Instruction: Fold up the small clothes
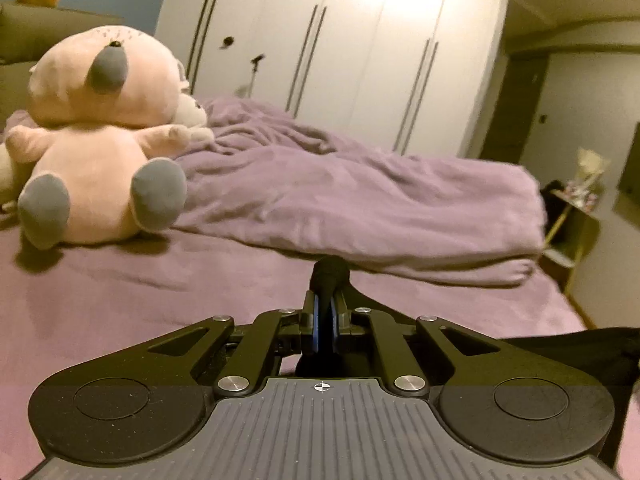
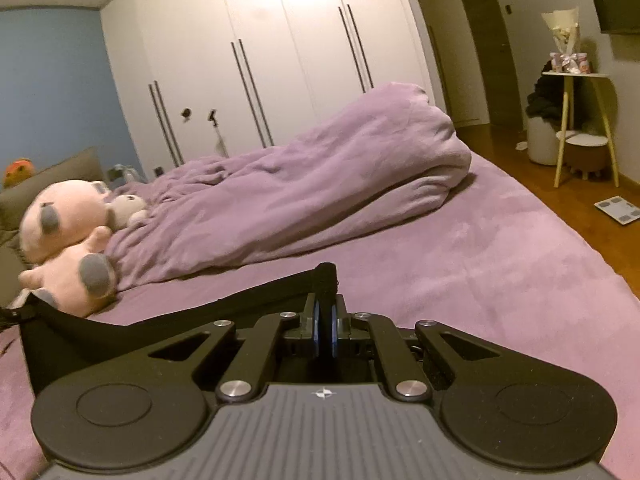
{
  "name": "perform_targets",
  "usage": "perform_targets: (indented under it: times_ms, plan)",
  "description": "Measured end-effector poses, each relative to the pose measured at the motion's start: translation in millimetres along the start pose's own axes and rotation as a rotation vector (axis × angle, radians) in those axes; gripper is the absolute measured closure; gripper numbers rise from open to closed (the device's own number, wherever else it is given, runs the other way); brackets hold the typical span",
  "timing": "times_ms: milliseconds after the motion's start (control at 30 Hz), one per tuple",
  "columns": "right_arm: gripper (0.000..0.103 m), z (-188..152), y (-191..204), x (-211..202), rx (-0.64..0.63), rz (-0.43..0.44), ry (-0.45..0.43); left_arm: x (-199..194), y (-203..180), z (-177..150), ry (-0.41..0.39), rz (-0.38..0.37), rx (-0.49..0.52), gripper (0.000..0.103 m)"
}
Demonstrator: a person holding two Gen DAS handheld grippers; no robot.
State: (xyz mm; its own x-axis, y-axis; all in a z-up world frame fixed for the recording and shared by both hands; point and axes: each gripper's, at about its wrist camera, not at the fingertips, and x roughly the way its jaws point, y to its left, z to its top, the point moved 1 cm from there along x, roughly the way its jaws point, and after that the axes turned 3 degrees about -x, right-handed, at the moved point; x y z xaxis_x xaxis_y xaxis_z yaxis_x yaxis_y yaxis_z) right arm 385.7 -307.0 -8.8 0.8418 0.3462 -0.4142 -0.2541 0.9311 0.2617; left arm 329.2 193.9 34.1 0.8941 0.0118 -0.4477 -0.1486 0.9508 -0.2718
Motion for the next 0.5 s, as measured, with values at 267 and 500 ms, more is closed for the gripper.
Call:
perform_targets:
  times_ms: [267, 500]
  plan:
    - [0.098, 3.6, 7.8, 112.5, -0.045, -0.158, 0.062, 95.4, -2.3, -23.9, 0.091, 0.167, 0.091, 0.095]
    - [0.098, -18.7, 3.5, 160.8, -0.056, -0.233, 0.103, 130.0, 1.0, -54.5, 0.125, 0.233, 0.125, 0.093]
